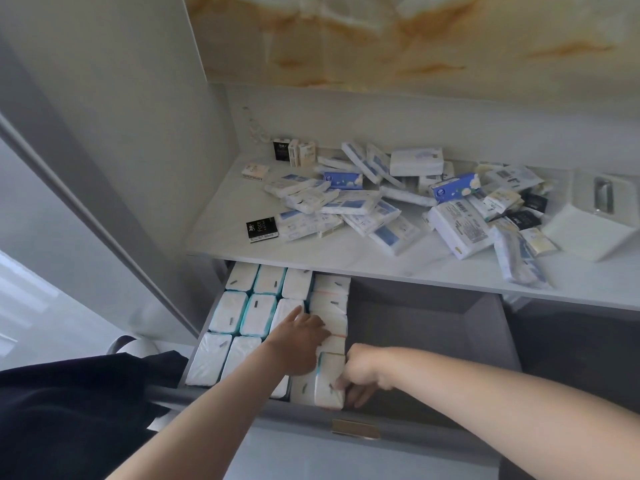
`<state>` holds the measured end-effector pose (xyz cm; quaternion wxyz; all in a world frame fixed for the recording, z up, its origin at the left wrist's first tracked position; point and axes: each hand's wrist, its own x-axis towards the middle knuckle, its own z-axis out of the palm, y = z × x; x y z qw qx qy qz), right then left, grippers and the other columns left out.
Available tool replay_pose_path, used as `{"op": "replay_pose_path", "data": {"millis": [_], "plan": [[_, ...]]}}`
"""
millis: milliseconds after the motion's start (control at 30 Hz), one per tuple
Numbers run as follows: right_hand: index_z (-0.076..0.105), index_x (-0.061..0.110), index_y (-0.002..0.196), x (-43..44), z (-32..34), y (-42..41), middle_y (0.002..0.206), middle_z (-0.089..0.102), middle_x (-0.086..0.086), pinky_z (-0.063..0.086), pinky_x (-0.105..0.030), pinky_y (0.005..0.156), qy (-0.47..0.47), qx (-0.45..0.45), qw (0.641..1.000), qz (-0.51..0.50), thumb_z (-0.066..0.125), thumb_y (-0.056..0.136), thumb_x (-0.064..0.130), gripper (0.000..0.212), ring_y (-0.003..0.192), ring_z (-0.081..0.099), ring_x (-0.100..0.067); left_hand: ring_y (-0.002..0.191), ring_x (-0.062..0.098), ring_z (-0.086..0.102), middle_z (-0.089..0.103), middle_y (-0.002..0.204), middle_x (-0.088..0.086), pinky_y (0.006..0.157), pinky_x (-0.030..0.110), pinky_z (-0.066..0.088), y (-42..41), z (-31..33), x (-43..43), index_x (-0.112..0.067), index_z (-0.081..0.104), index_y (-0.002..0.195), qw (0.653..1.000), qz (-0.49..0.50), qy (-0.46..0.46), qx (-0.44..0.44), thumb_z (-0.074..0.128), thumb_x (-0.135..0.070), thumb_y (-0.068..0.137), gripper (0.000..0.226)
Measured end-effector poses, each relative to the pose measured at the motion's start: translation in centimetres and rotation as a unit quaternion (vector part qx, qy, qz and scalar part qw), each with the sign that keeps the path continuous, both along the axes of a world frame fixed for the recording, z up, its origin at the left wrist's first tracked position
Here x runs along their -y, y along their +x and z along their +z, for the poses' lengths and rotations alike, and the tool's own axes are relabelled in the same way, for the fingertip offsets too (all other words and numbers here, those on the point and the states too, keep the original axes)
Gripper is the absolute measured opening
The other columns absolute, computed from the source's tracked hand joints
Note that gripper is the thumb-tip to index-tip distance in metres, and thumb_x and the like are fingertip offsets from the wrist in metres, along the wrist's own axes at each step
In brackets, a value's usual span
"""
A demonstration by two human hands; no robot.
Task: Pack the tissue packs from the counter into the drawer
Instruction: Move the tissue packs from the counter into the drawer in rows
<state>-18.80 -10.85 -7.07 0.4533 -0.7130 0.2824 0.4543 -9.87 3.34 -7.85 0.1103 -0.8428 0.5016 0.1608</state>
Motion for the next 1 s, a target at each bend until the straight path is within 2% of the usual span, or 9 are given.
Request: {"op": "replay_pose_path", "data": {"millis": [167,267,333,400,467,567,700,833,1000], "plan": [[0.059,0.001,0.123,-0.8,-2.2,-0.5,0.094,0.064,-0.010,0.057,-0.031,0.063,-0.036,0.027,0.999,-0.022,0.068,0.093,0.014,0.034,0.065,0.061,-0.016,0.144,0.028,0.023,0.027,0.154,0.005,0.122,0.048,-0.003,0.1,-0.4,-0.3,-0.023,0.022,0.153,1.000,-0.014,-0.003,-0.008,0.048,-0.064,0.085,0.084],[0.059,0.008,0.104,-1.4,-2.7,-0.9,0.085,0.063,-0.006,0.053,-0.031,0.061,-0.103,0.063,0.993,0.000,0.076,0.086,0.025,0.029,0.070,0.063,-0.019,0.145,0.031,0.019,0.021,0.155,0.008,0.120,0.053,-0.005,-0.3,-1.2,-0.7,-0.021,0.014,0.154,0.998,-0.041,0.025,0.035,0.052,-0.078,0.076,0.104],[0.054,0.011,0.119,-1.0,-2.6,-0.8,0.108,0.065,-0.006,0.052,-0.032,0.075,-0.162,0.103,0.980,0.047,0.084,0.077,0.033,0.056,0.099,0.064,-0.024,0.145,0.031,0.019,0.020,0.155,0.008,0.119,0.051,-0.010,-0.4,-1.7,-0.6,-0.020,0.011,0.154,0.998,-0.038,0.024,0.047,0.057,-0.077,0.075,0.108],[0.019,0.012,0.152,-0.4,-2.5,-0.5,0.140,0.050,-0.011,0.049,-0.035,0.094,-0.209,0.129,0.966,0.076,0.088,0.068,0.042,0.113,0.123,0.054,-0.030,0.144,0.030,0.019,0.022,0.153,0.008,0.117,0.049,-0.014,-0.4,-1.8,-0.5,-0.019,0.011,0.154,0.998,-0.032,0.016,0.050,0.059,-0.077,0.073,0.111],[-0.008,0.023,0.155,-0.2,-2.2,-0.4,0.154,0.029,-0.016,0.047,-0.043,0.100,-0.256,0.159,0.947,0.115,0.089,0.062,0.049,0.137,0.131,0.047,-0.036,0.143,0.030,0.020,0.023,0.151,0.007,0.116,0.047,-0.017,-0.3,-2.0,-0.4,-0.019,0.013,0.154,0.998,-0.030,0.007,0.050,0.060,-0.078,0.071,0.112],[-0.010,0.029,0.156,-0.2,-2.4,-0.2,0.164,-0.004,-0.012,0.037,-0.047,0.109,-0.310,0.226,0.897,0.220,0.085,0.066,0.054,0.133,0.142,0.032,-0.037,0.144,0.028,0.020,0.024,0.151,0.006,0.119,0.046,-0.015,-0.2,-2.1,-0.4,-0.019,0.012,0.154,0.999,-0.027,0.002,0.045,0.061,-0.078,0.069,0.115],[-0.007,0.028,0.157,-0.1,-3.1,0.2,0.165,-0.018,-0.007,0.022,-0.051,0.117,-0.312,0.222,0.885,0.265,0.078,0.070,0.061,0.126,0.150,0.015,-0.035,0.142,0.026,0.024,0.029,0.148,0.004,0.121,0.048,-0.006,0.0,-1.8,0.0,-0.017,0.014,0.153,1.000,-0.020,0.001,0.023,0.066,-0.077,0.065,0.118],[0.000,0.028,0.157,0.6,-2.4,0.7,0.165,-0.007,-0.009,0.026,-0.052,0.116,-0.312,0.226,0.873,0.298,0.076,0.070,0.064,0.121,0.147,0.022,-0.037,0.136,0.024,0.034,0.036,0.144,0.003,0.121,0.044,0.010,0.7,-0.5,0.6,-0.018,0.027,0.150,1.000,-0.006,0.002,0.004,0.065,-0.069,0.074,0.099],[0.029,0.029,0.153,4.3,0.7,1.3,0.153,0.033,-0.002,0.046,-0.040,0.100,-0.261,0.263,0.893,0.255,0.069,0.081,0.058,0.088,0.132,0.047,-0.028,0.131,0.021,0.042,0.040,0.145,0.000,0.111,0.038,0.032,1.7,3.3,3.3,-0.024,0.040,0.144,0.997,0.048,-0.068,-0.010,0.055,-0.047,0.091,0.059]]}}
